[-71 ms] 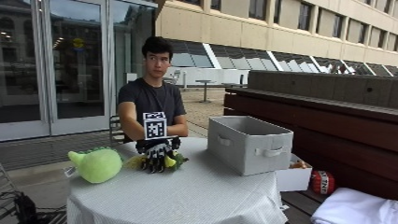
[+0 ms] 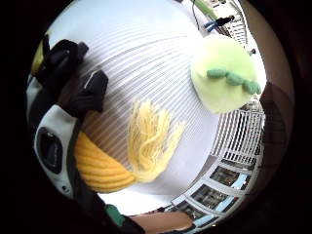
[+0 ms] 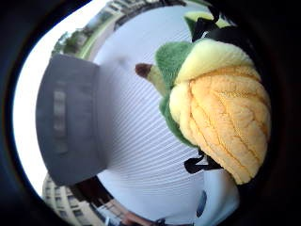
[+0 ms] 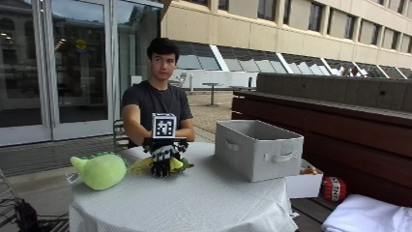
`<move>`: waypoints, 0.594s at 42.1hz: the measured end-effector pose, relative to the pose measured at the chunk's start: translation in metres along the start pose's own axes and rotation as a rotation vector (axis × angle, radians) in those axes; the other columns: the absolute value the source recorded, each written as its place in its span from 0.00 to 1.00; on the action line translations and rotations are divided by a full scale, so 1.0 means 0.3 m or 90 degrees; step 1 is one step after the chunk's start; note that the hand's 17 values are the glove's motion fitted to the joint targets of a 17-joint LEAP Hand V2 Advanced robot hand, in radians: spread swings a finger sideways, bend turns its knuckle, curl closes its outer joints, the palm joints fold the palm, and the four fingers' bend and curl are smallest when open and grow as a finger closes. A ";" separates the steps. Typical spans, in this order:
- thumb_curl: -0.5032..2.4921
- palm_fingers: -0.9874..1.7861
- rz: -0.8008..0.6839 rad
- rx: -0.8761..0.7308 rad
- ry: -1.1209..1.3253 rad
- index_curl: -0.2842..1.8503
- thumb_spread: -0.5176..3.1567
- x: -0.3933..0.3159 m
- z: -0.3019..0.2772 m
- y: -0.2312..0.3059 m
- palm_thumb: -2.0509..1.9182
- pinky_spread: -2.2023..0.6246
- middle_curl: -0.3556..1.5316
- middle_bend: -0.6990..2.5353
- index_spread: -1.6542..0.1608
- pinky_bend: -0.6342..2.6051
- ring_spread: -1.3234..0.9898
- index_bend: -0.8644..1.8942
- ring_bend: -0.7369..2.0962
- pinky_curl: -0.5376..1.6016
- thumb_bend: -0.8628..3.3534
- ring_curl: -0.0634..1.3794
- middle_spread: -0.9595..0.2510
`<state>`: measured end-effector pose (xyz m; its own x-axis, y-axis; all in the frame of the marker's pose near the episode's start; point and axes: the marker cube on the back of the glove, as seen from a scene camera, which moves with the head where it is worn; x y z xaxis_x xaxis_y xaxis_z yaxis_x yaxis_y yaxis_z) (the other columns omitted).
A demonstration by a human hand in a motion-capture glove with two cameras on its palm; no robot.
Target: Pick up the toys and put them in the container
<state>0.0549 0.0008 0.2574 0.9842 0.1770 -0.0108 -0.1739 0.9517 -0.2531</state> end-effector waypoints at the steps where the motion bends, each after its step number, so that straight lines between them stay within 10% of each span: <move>1: 0.31 0.62 0.013 0.025 0.000 0.21 0.43 0.010 -0.024 -0.018 0.66 0.76 0.48 0.38 0.75 0.53 0.53 0.48 0.55 0.38 0.28 0.26 0.76; 5: 0.35 0.80 0.006 0.093 -0.022 0.20 0.40 0.065 -0.119 -0.100 0.74 0.68 0.49 0.44 0.75 0.47 0.47 0.49 0.59 0.35 0.33 0.25 0.70; 14: 0.36 0.79 0.043 -0.012 -0.072 0.23 0.33 0.040 -0.435 -0.105 0.69 0.63 0.52 0.46 0.75 0.46 0.43 0.45 0.68 0.38 0.28 0.36 0.59; 25: 0.39 0.79 -0.049 0.134 -0.080 0.25 0.29 -0.194 -0.886 -0.084 0.69 0.61 0.54 0.47 0.74 0.46 0.41 0.47 0.69 0.40 0.26 0.38 0.52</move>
<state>0.0111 -0.1003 0.0071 0.9850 0.1200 0.1240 -0.1157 0.9924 -0.0417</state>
